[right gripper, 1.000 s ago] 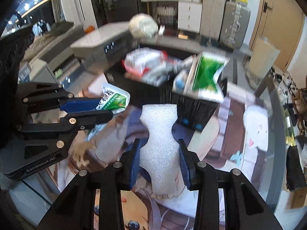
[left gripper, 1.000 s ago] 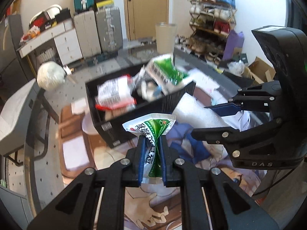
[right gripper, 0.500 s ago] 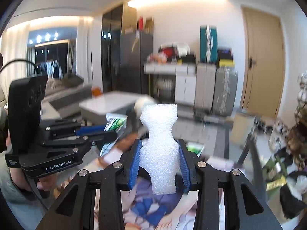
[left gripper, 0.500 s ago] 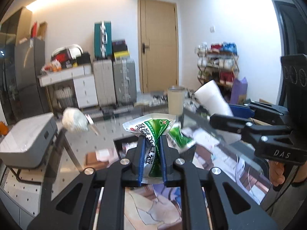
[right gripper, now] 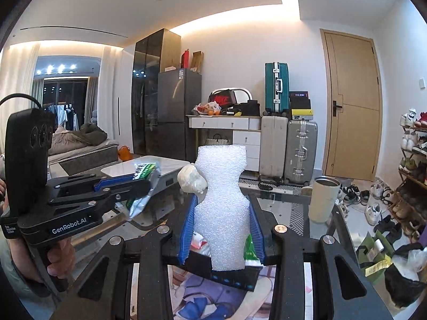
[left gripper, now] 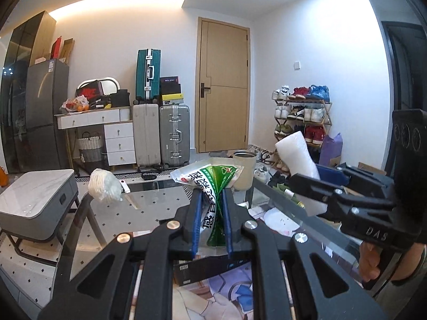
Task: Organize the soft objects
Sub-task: 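Lift the green sachet with left tool while right tool lifts the foam, then lower the sachet and foam into the black box and open both tools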
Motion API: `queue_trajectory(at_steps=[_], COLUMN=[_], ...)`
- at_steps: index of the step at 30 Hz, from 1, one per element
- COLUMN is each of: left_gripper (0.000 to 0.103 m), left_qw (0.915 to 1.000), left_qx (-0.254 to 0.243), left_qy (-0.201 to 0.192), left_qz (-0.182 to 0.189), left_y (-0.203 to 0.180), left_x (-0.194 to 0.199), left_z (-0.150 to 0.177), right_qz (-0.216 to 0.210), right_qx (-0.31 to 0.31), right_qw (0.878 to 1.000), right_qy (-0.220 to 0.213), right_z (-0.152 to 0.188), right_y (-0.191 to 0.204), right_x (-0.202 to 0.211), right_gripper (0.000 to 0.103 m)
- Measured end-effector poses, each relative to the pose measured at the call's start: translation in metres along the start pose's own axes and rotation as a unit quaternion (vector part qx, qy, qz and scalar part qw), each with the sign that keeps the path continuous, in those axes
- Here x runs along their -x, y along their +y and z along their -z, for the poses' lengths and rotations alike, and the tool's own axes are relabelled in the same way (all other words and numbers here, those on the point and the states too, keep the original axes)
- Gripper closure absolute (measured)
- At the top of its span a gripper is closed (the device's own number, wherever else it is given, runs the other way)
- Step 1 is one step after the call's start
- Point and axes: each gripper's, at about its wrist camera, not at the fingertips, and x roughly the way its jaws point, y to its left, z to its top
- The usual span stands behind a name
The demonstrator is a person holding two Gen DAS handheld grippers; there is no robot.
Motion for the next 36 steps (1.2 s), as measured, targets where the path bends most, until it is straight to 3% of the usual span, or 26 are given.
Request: queue_trajectory(at_steps=[18,36], left_gripper=[0.090,0.090], left_qw=[0.9974,0.9965], left_qx=[0.067,0.081], left_qy=[-0.026,-0.007], left_qz=[-0.005,-0.021], left_y=[0.025,0.042], left_x=[-0.042,-0.068], left_z=[-0.037,-0.034], right_qz=[0.023,0.035], right_qx=[-0.016,-0.020], right_qw=[0.999,0.999], right_qy=[-0.023,0.021], right_z=[-0.032,-0.036], right_y=[-0.006,-0.014], right_x=[-0.068,-0.114], right_gripper=[0.066,0.066])
